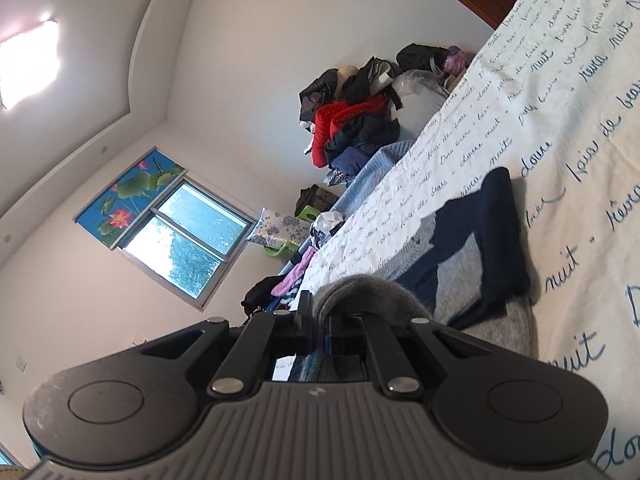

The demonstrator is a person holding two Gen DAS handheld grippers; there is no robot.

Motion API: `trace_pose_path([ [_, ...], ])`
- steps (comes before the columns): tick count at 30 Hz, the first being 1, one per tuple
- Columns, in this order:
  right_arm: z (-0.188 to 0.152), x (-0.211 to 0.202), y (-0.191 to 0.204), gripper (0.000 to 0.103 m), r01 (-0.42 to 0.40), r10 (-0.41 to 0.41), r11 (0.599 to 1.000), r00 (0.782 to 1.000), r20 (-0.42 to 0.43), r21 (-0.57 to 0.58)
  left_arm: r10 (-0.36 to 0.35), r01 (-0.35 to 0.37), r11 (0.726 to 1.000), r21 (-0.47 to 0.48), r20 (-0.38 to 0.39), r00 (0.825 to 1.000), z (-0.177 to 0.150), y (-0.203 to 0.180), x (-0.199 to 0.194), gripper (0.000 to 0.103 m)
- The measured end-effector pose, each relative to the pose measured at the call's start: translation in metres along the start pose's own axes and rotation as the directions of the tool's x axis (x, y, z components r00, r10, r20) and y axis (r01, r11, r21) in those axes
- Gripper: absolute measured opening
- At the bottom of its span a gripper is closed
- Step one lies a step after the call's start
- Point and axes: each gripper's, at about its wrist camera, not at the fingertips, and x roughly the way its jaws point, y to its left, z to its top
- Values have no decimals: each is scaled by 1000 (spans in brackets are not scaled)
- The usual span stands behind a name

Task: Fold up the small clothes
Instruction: 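Carry the lifted grey hem over the sweater body toward the collar with both tools, then lower the held hem onto the collar edge with both tools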

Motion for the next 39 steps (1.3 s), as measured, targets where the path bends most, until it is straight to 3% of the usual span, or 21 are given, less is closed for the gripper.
trace_pose_path([
  [9,17,20,-3,6,2,-3,999,999,32,43,-15,16,1000,-4,84,996,29,-2,-2,7],
  [21,40,56,-19,6,46,-50,995,997,52,86,41,-52,997,63,168,985,71,-11,30,7],
  [26,45,70,-31,6,64,-70,992,996,48,111,61,-66,997,29,125,990,80,2,53,7],
  [29,45,75,-36,6,72,-77,990,996,35,120,60,-62,998,28,47,997,76,10,66,8],
  [32,44,78,-41,6,81,-85,989,996,26,127,98,-97,994,48,-18,995,70,15,75,18],
  [34,44,77,-44,6,84,-88,987,996,24,135,95,-88,990,109,-61,994,68,14,76,39],
  [36,45,76,-45,6,86,-90,987,996,24,137,88,-65,980,189,-112,990,64,12,75,67],
  [39,45,76,-46,6,91,-94,987,995,20,131,82,-39,972,232,-179,980,57,17,68,68],
])
